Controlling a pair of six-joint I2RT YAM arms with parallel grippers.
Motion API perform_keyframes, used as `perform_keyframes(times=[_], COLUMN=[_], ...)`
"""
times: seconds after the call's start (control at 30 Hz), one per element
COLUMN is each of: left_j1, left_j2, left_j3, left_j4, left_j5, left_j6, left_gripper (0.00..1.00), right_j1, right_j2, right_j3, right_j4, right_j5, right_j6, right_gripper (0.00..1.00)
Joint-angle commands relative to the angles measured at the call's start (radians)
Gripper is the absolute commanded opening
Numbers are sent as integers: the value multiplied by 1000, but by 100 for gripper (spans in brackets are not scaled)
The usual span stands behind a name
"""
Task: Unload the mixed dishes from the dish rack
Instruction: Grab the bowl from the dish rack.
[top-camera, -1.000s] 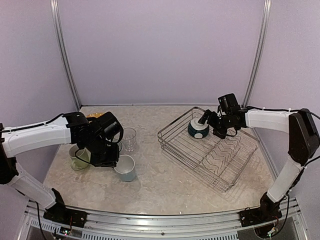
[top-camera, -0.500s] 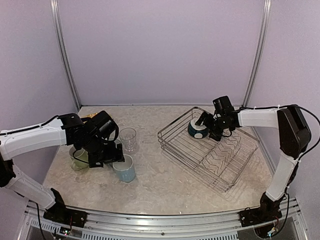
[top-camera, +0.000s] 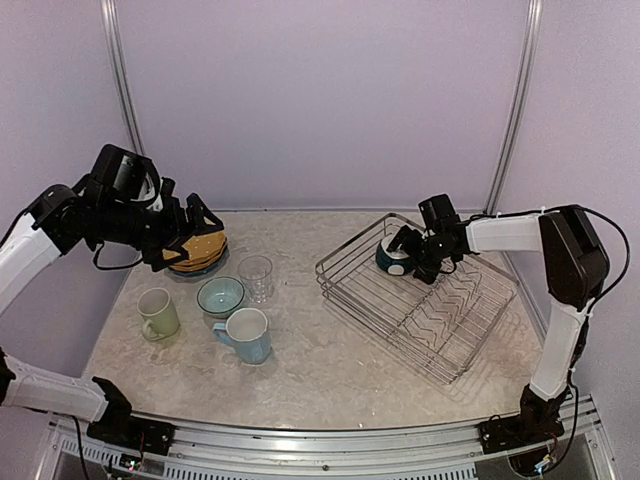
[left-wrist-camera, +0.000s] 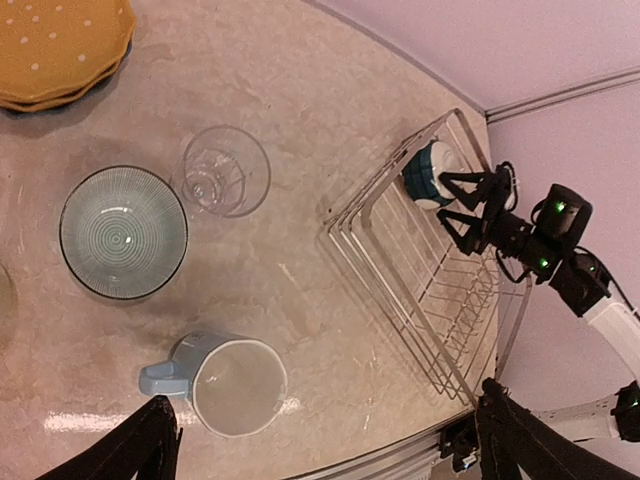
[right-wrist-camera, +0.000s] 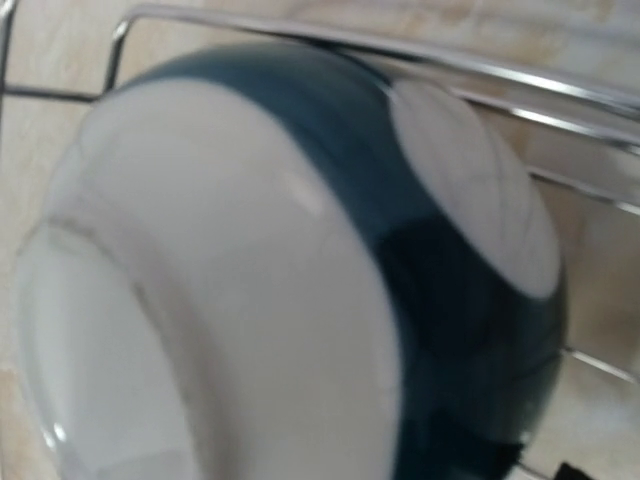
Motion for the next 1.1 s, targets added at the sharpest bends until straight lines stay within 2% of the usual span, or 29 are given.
perform_keyframes(times=[0.0, 0.27, 0.43, 0.63, 0.83, 1.07], left_j1=[104, 335, 380, 385, 403, 520], left_j2=[-7, 56, 69, 57, 62, 0], left_j3=[94, 159, 100, 114, 111, 2], left_j4=[90, 166, 247, 256, 270, 384], left_j5=[123, 400, 507, 513, 535, 598], left_j6=[48, -58, -102, -86, -86, -159], left_gripper=[99, 99, 99, 99, 99, 99], right_j1=[-7, -10, -31, -41, -66, -76], right_j2=[42, -12, -27, -63, -64, -9], right_j3=[-19, -118, -143, -133, -89, -53], right_j4=[20, 103, 133, 105, 54, 66], right_j5=[29, 48, 35, 83, 93, 22], right_j6=[56, 69, 67, 72, 11, -2], right_gripper=[100, 100, 100, 100, 100, 100])
